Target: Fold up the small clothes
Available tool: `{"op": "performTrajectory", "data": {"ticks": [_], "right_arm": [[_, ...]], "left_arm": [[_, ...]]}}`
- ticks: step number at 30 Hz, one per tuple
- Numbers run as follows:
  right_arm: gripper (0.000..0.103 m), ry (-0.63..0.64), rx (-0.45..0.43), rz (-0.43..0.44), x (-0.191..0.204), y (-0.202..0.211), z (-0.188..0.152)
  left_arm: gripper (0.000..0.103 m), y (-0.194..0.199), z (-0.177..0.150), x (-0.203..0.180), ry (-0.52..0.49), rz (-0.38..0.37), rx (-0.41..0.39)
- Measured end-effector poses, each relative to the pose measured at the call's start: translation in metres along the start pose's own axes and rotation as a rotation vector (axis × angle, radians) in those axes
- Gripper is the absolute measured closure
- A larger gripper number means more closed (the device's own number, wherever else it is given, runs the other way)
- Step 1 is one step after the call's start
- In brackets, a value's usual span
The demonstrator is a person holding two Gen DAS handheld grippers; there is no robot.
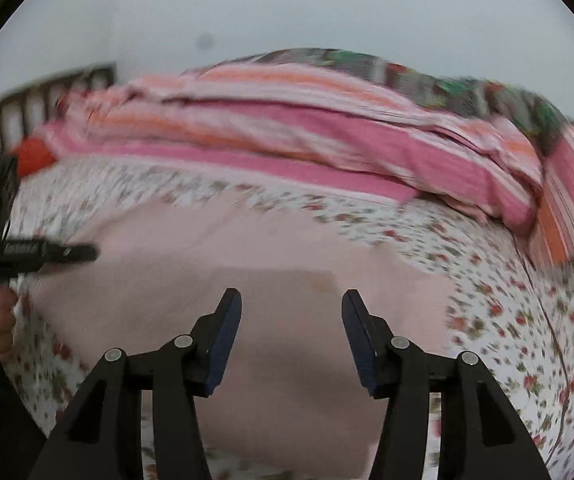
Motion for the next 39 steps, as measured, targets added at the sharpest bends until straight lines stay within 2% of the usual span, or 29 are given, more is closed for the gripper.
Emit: {"op": "performTrajectory", "data": {"ticks": [2, 4, 7, 11, 15, 20, 24, 26, 29, 30, 33, 34, 35, 36, 39], "right_arm": [[0.051, -0.108, 0.0, -0.008, -0.037, -0.001, -0.004], [0.051, -0.14, 0.005, -0.035, -0.061, -0.002, -0.01], [0.051, -0.163, 0.014, -0.079, -0.085, -0.005, -0.018], [0.051, -0.231, 0.054, -0.085, -0.113, -0.01, -0.029], [0.051, -0.266, 0.032, -0.128, -0.135, 0.002, -0.035], [0.051, -0.347, 0.004, -0.124, -0.16, 0.011, -0.037], [0.051, -0.402, 0.004, -0.12, -0.173, 0.011, -0.038], [0.051, -0.407, 0.004, -0.119, -0.174, 0.01, -0.038], [0.051, -0.404, 0.004, -0.112, -0.171, 0.009, -0.037], [0.051, -0.403, 0.003, -0.108, -0.17, 0.009, -0.037], [0.051, -0.406, -0.008, -0.07, -0.162, 0.01, -0.033], [0.051, -0.408, -0.012, -0.044, -0.157, 0.011, -0.031], [0.051, -0.409, -0.016, -0.024, -0.152, 0.012, -0.029], [0.051, -0.409, -0.023, 0.01, -0.145, 0.013, -0.026], [0.046, -0.4, -0.042, 0.095, -0.125, 0.017, -0.018]], "left_arm": [[0.079, 0.006, 0.007, -0.014, -0.015, 0.018, -0.024], [0.079, 0.013, 0.015, -0.032, -0.024, 0.026, -0.055], [0.079, 0.017, 0.025, -0.063, -0.038, 0.039, -0.086], [0.08, 0.011, 0.026, -0.103, -0.077, 0.069, -0.097], [0.081, -0.006, 0.022, -0.154, -0.171, 0.061, -0.091], [0.081, -0.041, 0.001, -0.208, -0.238, 0.041, -0.03], [0.081, -0.089, -0.035, -0.237, -0.259, 0.028, 0.067], [0.076, -0.105, -0.049, -0.241, -0.259, 0.014, 0.117], [0.069, -0.115, -0.064, -0.247, -0.245, -0.097, 0.209], [0.068, -0.113, -0.064, -0.247, -0.253, -0.119, 0.217], [0.063, -0.092, -0.054, -0.24, -0.277, -0.156, 0.17], [0.055, -0.086, -0.049, -0.236, -0.273, -0.159, 0.151], [0.049, -0.077, -0.043, -0.227, -0.266, -0.152, 0.125], [0.046, -0.071, -0.038, -0.219, -0.261, -0.141, 0.104], [0.045, -0.058, -0.024, -0.187, -0.261, -0.088, 0.051]]}}
Point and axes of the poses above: each gripper's, at about its wrist camera, not at the fingertips, and y roughly against the way its jaws point, x to its left, z to its top, the point moved 5 cm from there along -y, roughly the way its jaws point, and after that the axes turned 5 degrees about -z, right-handed, at the moved point
